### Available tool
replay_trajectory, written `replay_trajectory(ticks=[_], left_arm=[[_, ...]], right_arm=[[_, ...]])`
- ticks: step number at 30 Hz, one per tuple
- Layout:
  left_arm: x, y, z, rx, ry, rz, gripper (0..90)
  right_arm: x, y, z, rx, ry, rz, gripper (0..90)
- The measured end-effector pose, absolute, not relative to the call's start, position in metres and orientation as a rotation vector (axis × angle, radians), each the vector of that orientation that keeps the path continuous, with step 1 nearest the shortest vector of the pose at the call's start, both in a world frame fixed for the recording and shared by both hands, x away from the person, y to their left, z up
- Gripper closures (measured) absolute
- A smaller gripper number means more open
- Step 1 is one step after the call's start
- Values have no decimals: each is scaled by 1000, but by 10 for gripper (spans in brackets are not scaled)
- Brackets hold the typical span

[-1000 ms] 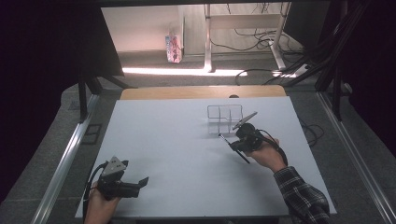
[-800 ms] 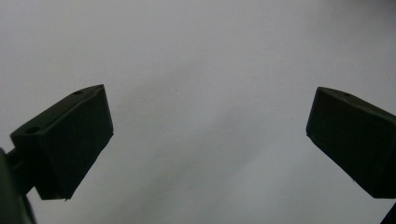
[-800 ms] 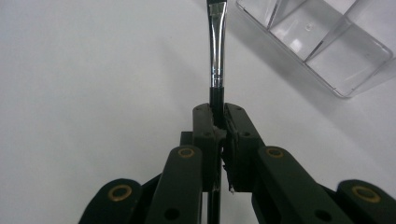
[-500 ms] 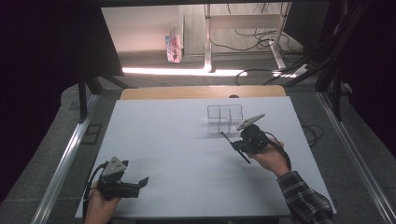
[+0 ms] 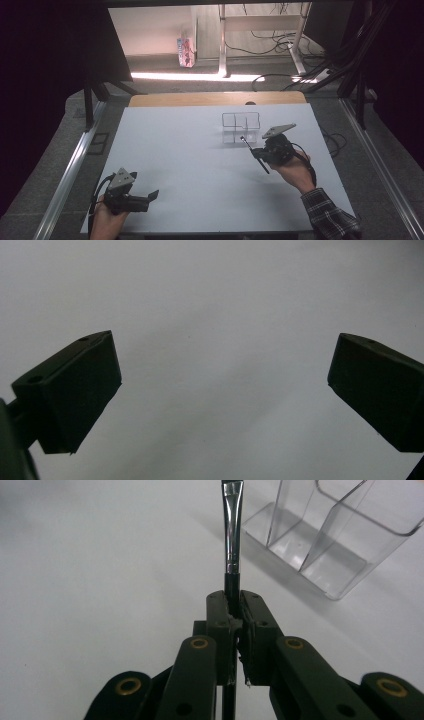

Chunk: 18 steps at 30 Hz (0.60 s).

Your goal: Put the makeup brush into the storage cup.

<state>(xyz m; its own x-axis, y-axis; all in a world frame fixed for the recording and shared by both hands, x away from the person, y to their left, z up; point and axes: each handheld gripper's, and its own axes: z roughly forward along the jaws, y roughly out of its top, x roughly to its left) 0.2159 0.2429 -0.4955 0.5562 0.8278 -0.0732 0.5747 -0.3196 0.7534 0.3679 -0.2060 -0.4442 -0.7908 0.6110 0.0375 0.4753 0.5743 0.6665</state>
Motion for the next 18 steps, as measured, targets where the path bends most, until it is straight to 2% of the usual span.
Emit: replay_trajectory(ticks=[18], left_arm=[[217,242,-498,2080,1131,432,15]], right_arm=[[357,-227,-434,951,2467,1180,840]])
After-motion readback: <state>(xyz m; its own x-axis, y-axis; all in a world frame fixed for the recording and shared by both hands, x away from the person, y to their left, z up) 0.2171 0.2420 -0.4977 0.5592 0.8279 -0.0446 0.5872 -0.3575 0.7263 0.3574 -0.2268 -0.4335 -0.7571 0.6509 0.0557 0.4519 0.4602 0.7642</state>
